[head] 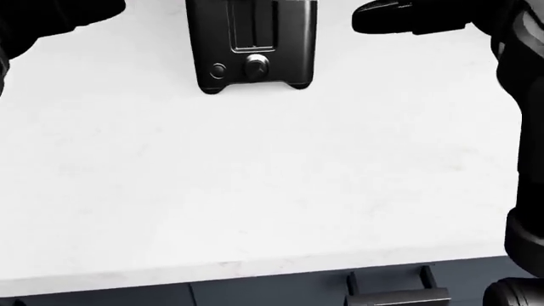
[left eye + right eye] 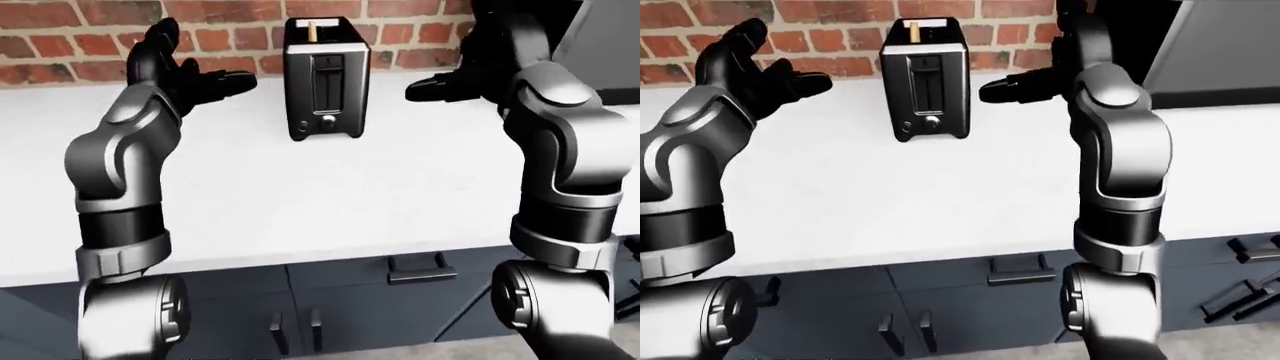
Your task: Push down the lever of the toaster to turn it on.
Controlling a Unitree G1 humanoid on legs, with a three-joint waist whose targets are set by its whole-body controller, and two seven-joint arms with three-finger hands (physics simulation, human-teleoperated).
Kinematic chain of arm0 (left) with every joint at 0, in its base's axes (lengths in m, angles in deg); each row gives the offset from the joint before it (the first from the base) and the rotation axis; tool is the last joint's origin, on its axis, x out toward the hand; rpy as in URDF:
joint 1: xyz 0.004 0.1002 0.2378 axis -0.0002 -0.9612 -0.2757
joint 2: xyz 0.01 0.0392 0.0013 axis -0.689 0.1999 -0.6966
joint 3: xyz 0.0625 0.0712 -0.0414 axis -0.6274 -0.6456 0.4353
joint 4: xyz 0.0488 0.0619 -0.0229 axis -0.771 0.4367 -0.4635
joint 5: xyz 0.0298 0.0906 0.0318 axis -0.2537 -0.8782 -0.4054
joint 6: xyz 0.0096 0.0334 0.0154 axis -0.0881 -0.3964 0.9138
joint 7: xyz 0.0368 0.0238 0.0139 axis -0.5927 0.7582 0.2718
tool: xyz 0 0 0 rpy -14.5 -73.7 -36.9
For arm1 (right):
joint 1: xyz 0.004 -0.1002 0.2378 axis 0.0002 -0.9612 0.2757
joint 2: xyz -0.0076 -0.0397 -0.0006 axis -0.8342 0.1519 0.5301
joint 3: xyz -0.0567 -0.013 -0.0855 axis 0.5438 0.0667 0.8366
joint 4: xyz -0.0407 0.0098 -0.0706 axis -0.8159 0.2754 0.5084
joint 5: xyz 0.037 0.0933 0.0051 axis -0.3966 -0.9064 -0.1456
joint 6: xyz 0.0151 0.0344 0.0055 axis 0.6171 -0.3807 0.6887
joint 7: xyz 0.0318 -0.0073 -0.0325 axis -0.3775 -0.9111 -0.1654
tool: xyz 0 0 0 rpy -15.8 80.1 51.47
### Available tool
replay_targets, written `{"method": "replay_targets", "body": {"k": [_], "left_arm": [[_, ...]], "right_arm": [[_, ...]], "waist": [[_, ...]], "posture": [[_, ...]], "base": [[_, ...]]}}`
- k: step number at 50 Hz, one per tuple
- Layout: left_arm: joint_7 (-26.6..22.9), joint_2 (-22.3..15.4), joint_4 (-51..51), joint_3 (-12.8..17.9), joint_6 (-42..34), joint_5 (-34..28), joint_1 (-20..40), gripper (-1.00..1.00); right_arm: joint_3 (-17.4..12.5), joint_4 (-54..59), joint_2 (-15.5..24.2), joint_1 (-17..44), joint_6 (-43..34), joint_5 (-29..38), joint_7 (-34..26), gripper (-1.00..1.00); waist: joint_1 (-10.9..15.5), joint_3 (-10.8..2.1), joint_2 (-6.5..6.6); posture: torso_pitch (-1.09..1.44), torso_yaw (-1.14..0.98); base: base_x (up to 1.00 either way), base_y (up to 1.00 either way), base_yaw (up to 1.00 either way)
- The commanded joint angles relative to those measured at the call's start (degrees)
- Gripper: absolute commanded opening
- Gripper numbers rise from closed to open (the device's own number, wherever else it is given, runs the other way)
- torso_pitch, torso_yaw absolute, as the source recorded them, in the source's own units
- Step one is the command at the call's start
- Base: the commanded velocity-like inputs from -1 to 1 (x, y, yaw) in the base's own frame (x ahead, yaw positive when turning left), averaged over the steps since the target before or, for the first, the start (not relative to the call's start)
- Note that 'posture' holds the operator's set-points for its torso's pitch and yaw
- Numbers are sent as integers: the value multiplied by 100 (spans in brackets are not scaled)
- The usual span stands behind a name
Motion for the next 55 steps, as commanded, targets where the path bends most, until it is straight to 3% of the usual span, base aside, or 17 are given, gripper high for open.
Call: {"method": "replay_targets", "body": {"k": [1,2,7,11,12,22,23,37,39,42,43,45,46,48,51,52,55], "left_arm": [[-11,17,-3,-58,-10,13,81,100],[-31,17,35,-65,33,0,70,100],[-7,32,-28,-64,-17,4,61,100],[-5,36,-45,-65,-36,1,61,100],[-10,36,-35,-67,-29,-2,64,100],[-23,34,-10,-60,-13,-18,60,100],[-24,41,-3,-66,-1,-22,59,100],[8,52,-7,-73,-41,-5,112,100],[3,58,-6,-76,-38,-5,105,100],[-2,51,6,-72,-30,-6,111,100],[0,54,14,-78,-27,-11,113,100],[3,63,2,-84,-35,-10,114,100],[-10,65,20,-87,-6,-19,97,100],[-20,74,13,-87,21,-26,62,100],[9,93,-36,-98,-40,-22,84,100],[2,100,-12,-103,-20,-29,91,100],[18,113,-36,-105,-51,-27,108,100]], "right_arm": [[-59,25,73,129,6,14,21,100],[-60,27,74,106,32,13,15,100],[-73,30,71,73,40,8,29,100],[-99,70,70,75,54,-11,63,100],[-104,54,63,75,45,-21,76,100],[-82,53,69,67,65,-81,81,100],[-67,80,78,79,45,-68,85,100],[-96,105,84,167,-36,-144,83,100],[-101,68,63,139,-21,-165,97,100],[-87,88,88,169,-16,-163,109,100],[-88,108,89,168,8,-165,105,100],[-101,124,57,135,71,-184,120,100],[-104,79,49,107,70,-200,124,100],[-111,24,45,77,71,-224,130,100],[-109,15,71,79,47,-227,145,100],[-105,29,72,79,43,-225,156,100],[-77,92,86,70,69,-212,143,100]], "waist": [[-19,-99,27],[-2,-257,0],[65,-22,-158],[150,-209,-411],[137,-114,-272],[66,-264,-156],[45,-80,-161],[67,-225,-142],[82,28,-166],[84,108,-210],[73,-101,-250],[91,-153,-466],[119,-85,-266],[72,-253,-322],[42,156,-326],[53,-22,-326],[15,-35,-104]], "posture": [[0,0],[0,0],[0,0],[0,0],[0,0],[0,0],[0,0],[0,0],[0,0],[0,0],[0,0],[0,0],[0,0],[0,0],[0,0],[0,0],[0,0]], "base": [[0,0,0],[12,0,0],[25,0,0],[0,0,0],[0,0,0],[3,0,0],[5,0,0],[3,0,0],[49,0,0],[29,0,0],[0,0,0],[0,0,0],[0,0,0],[27,0,0],[35,0,0],[0,0,0],[0,0,0]]}}
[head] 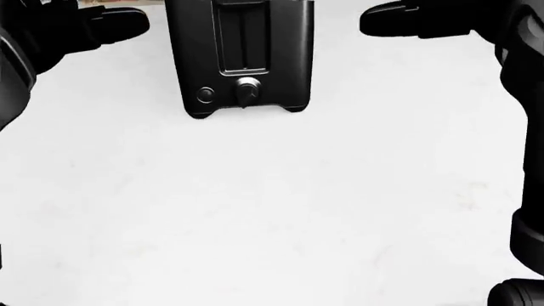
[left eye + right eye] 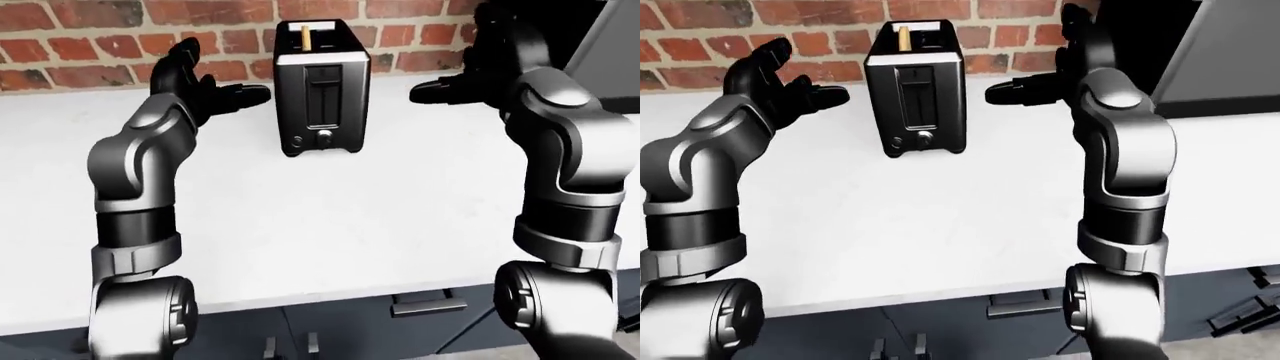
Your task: Push down the lever of the toaster to turn it on.
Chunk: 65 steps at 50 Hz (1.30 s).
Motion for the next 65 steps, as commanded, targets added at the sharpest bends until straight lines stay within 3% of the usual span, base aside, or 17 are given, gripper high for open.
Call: {"method": "replay_targets", "body": {"k": [1,2,4,8,22,29,55,65], "left_arm": [[-1,-81,-171,70,178,-11,123,100],[5,-94,-187,77,151,-7,130,100],[-3,-104,-173,80,167,-13,122,100],[-24,-101,-119,84,221,-20,104,100],[-33,-75,-206,51,194,-45,65,100],[-108,-45,-185,19,189,-104,69,100],[-170,-35,-292,45,173,-151,96,100],[-174,-31,-276,24,183,-140,120,100]], "right_arm": [[19,-108,15,123,128,-11,-16,100],[20,-89,17,130,129,-1,-12,100],[24,-67,5,130,144,2,-16,100],[33,-35,-11,142,151,5,-36,100],[12,-77,-27,55,172,-17,-46,100],[11,-67,-28,38,198,-26,-44,100],[22,101,-8,110,278,-32,-41,100],[31,195,1,212,300,-16,-55,100]], "waist": [[0,-189,102],[23,-121,-118],[30,-237,-103],[61,-288,-155],[95,-334,-156],[91,-431,-154],[98,-959,-164],[109,-1226,-157]], "posture": [[0,0],[0,0],[0,0],[0,0],[0,0],[-4,0],[-18,0],[-25,0]], "base": [[0,0,0],[0,0,0],[0,0,0],[0,0,0],[0,0,0],[0,0,0],[0,0,0],[0,0,0]]}}
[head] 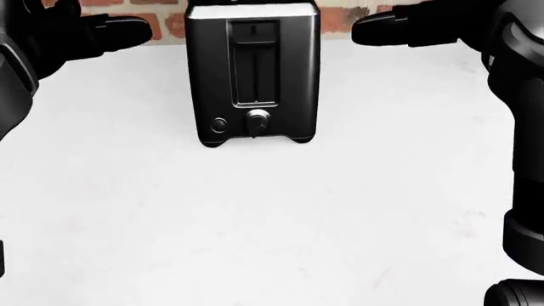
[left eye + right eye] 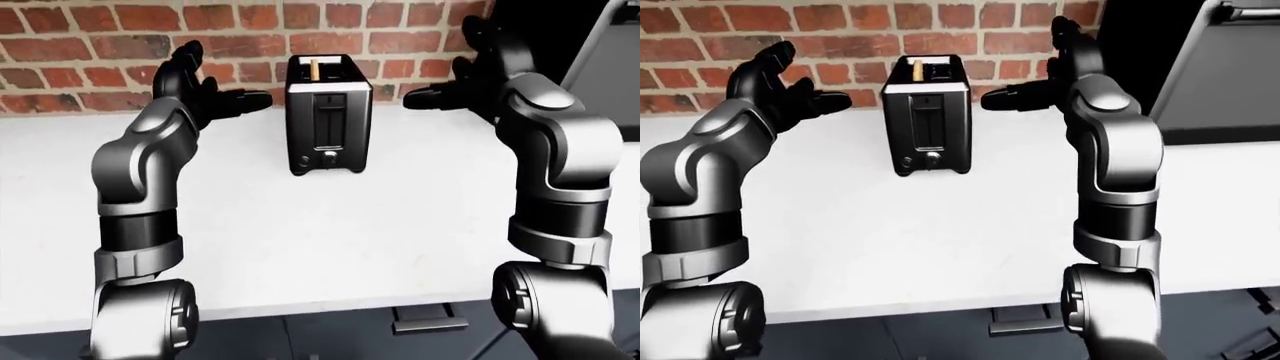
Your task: Push down the lever of the toaster to turn it on.
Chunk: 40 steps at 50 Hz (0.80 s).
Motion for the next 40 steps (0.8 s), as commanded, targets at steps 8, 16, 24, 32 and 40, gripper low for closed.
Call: {"method": "replay_targets", "body": {"k": [8,16,24,32,40], "left_arm": [[-34,-65,-137,43,239,2,232,100],[-6,-72,-138,46,199,18,311,100],[17,-35,-110,16,305,-29,314,100],[50,-32,-150,41,262,14,311,100],[102,-65,-72,44,325,-16,372,100]], "right_arm": [[-31,-80,54,252,205,22,15,100],[39,114,-9,411,279,77,2,100],[124,169,-183,454,356,112,38,100],[252,116,-379,536,350,196,17,100],[382,-257,-534,633,59,334,-55,100]], "waist": [[14,-385,8],[31,-588,15],[46,-713,14],[53,-777,27],[65,-874,28]], "posture": [[-30,0],[-33,0],[-34,0],[-37,0],[-39,0]], "base": [[0,0,0],[0,0,0],[0,0,0],[0,0,0],[0,0,0]]}}
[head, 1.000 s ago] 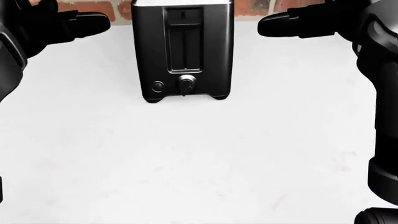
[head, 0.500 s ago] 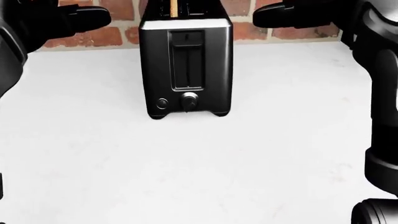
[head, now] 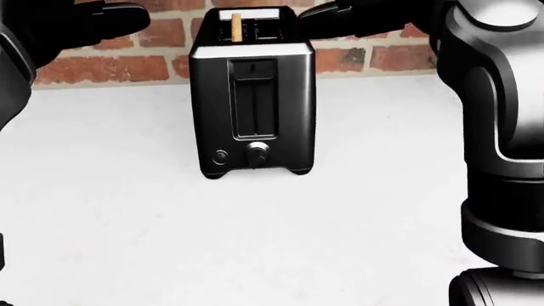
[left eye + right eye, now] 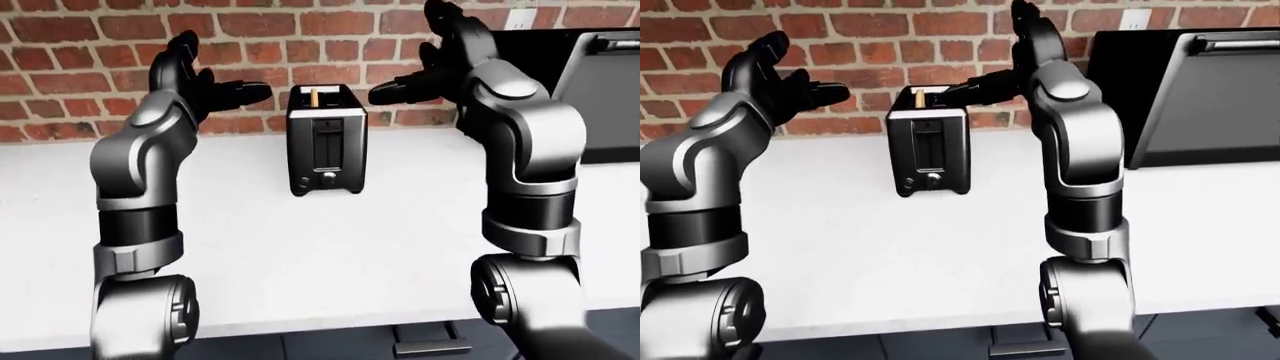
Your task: Push down the lever of the toaster to turn it on.
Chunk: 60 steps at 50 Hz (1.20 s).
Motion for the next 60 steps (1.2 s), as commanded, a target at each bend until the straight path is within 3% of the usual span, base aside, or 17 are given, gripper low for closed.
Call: {"method": "replay_targets", "body": {"k": [1,8,18,40,60], "left_arm": [[-2,-72,-160,40,185,7,219,100],[0,-75,-103,30,258,-2,237,100],[34,-94,-90,39,266,47,271,100],[70,-110,-60,32,244,40,402,100],[41,-123,-91,21,267,-4,320,100]], "right_arm": [[4,-281,5,197,39,78,-26,100],[218,-723,-269,103,-259,306,-232,100],[421,-1318,-667,21,-632,526,-576,100],[1133,-2955,-1264,-819,-1593,1369,-1538,100],[1640,-3597,-1795,-1900,-1423,2113,-2027,100]], "waist": [[1,-91,8],[3,-101,15],[9,-241,37],[39,-373,66],[46,-417,103]], "posture": [[-39,0],[-39,0],[-45,0],[-50,0],[-50,0]], "base": [[0,0,0],[0,0,0],[0,0,0],[0,0,0],[0,0,0]]}}
